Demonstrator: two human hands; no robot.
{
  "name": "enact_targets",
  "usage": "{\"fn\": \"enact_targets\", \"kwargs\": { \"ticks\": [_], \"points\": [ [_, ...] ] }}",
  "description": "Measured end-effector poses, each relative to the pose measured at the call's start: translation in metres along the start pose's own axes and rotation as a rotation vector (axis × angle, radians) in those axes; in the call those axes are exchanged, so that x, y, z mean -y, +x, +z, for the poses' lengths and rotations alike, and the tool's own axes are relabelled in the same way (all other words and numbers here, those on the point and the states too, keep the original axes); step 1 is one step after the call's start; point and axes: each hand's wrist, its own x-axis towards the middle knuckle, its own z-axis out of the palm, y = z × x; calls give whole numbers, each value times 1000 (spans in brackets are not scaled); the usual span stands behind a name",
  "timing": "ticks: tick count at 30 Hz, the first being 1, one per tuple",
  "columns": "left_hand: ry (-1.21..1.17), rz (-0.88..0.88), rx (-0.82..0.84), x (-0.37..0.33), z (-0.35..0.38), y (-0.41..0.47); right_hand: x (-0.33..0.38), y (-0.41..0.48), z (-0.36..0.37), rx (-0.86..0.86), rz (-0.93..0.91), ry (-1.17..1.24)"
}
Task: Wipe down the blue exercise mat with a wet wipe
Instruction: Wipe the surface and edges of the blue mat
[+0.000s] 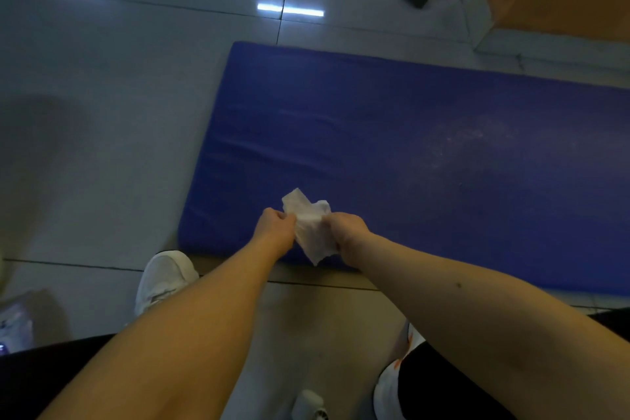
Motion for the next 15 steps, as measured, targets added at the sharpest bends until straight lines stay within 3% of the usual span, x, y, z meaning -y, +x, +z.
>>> {"fn": "enact_targets", "kwargs": {
  "ticks": [5,7,11,15],
  "points": [
    [-100,62,100,-10,-11,-8,21,1,-4,62,60,-24],
    [-73,119,166,-20,-17,-16,27,2,-7,125,-73,-36],
    [138,294,78,-54,-30,-33,54,-7,-18,188,-487,-541],
    [392,329,-99,-87,-50,-49,106,-32,-31,43,-712,-948]
  ]
}}
